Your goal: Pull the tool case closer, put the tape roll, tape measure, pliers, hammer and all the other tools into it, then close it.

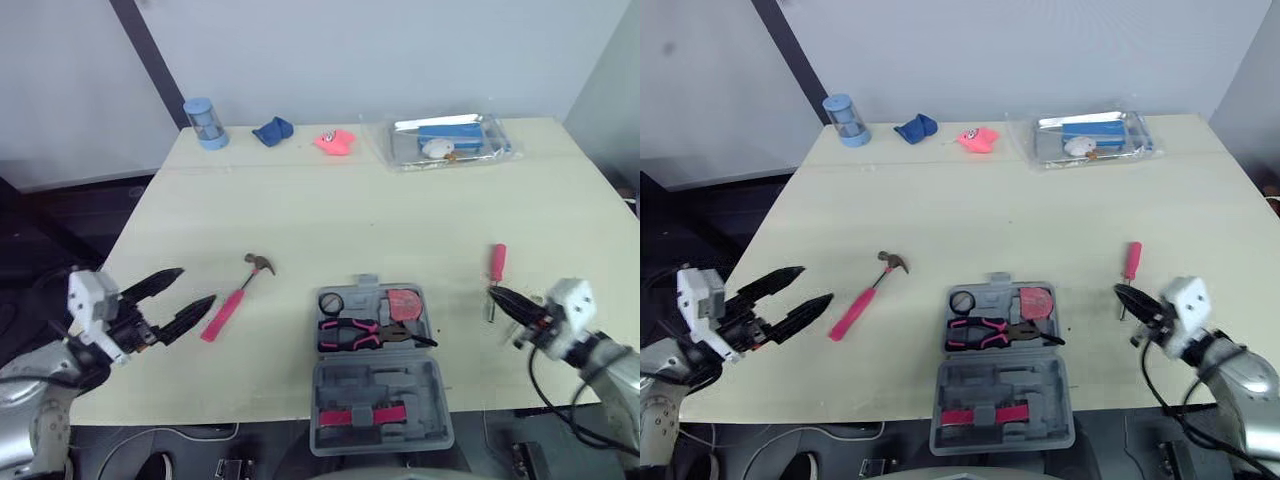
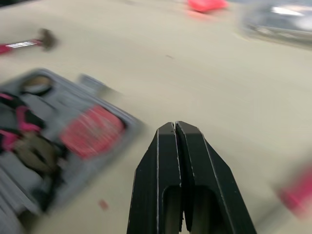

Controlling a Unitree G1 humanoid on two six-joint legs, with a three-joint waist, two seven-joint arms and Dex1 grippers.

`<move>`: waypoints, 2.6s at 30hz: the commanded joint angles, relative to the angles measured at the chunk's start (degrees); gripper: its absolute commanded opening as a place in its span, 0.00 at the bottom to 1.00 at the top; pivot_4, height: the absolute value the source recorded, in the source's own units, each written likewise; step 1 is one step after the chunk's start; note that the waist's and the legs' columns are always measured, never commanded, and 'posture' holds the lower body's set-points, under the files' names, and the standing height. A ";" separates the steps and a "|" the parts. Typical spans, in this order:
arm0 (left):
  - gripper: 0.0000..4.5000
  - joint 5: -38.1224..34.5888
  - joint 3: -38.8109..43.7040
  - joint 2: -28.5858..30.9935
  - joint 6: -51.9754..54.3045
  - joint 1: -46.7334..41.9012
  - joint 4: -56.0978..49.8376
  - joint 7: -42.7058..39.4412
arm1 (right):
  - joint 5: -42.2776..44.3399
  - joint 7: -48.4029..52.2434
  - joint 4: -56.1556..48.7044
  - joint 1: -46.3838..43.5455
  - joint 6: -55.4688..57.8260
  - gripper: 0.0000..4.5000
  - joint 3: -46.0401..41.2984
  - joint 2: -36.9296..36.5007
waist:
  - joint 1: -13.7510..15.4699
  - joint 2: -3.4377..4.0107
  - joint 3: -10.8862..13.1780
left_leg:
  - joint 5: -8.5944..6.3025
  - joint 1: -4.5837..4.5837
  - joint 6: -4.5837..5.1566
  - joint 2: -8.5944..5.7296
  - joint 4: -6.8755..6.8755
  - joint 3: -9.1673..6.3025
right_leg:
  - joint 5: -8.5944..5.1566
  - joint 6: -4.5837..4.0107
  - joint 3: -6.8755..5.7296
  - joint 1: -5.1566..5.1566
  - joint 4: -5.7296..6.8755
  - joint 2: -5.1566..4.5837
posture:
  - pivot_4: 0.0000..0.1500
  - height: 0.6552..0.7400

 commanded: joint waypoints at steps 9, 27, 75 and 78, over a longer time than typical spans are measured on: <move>1.00 4.08 6.28 -5.31 -8.69 8.76 15.40 4.51 | 4.61 -4.21 14.97 8.57 -7.31 0.69 -16.60 2.99 | -0.24 -0.13 0.11 | -0.12 0.12 0.20 0.07 -0.04 0.11 | -0.01 0.00 0.06 0.15 -0.10 -0.03 | 1.00 1.00; 1.00 4.64 4.97 -5.91 -12.03 8.10 19.78 3.22 | 6.48 -4.81 17.19 10.20 -8.93 0.99 -16.65 3.47 | -0.14 -0.14 0.10 | -0.13 0.11 0.21 0.09 -0.04 0.09 | -0.01 0.00 0.13 0.16 -0.10 -0.09 | 1.00 1.00; 0.00 19.34 -33.06 5.50 -20.39 -12.79 15.11 -23.28 | -13.54 23.45 19.65 -14.85 -15.06 0.01 25.93 -9.90 | -0.47 -0.09 0.21 | 0.02 0.07 -0.04 0.11 0.00 0.08 | 0.01 0.00 -0.09 0.13 -0.16 0.10 | 1.00 1.00; 0.00 19.87 -34.57 4.93 -20.74 -15.20 17.24 -23.84 | -14.61 23.20 18.22 -17.61 -12.86 0.01 28.78 -8.84 | -0.27 -0.09 0.21 | 0.04 0.04 -0.06 0.10 0.01 0.06 | 0.01 0.00 -0.13 0.08 -0.10 0.11 | 1.00 1.00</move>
